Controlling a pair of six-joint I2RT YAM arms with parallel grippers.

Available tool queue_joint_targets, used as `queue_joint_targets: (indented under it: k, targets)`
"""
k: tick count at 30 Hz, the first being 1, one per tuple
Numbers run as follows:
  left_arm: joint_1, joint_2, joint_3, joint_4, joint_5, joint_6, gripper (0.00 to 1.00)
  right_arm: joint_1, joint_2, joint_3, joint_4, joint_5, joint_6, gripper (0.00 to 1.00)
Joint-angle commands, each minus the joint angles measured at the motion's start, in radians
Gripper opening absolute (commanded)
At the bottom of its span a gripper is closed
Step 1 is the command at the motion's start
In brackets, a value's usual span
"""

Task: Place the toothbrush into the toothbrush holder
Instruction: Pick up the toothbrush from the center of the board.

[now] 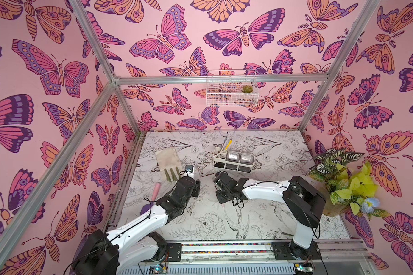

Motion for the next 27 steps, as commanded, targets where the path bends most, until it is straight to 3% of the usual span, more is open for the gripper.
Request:
queue_joint_targets:
  k: [1, 8, 18, 27]
  targets:
    - [0.006, -0.015, -0.007, 0.0, -0.015, -0.006, 0.59, 0.011, 0.073, -0.007, -0.134, 0.062, 0.019, 0.31]
    - [0.007, -0.011, -0.006, -0.001, -0.004, -0.016, 0.59, 0.014, 0.119, -0.017, -0.103, 0.042, 0.021, 0.1]
    - [0.008, 0.111, 0.058, -0.052, 0.048, -0.041, 0.61, 0.016, -0.012, -0.142, 0.065, 0.064, 0.012, 0.07]
    - [0.015, 0.246, 0.119, -0.067, 0.168, -0.079, 0.62, 0.016, -0.102, -0.181, 0.08, 0.088, 0.009, 0.07]
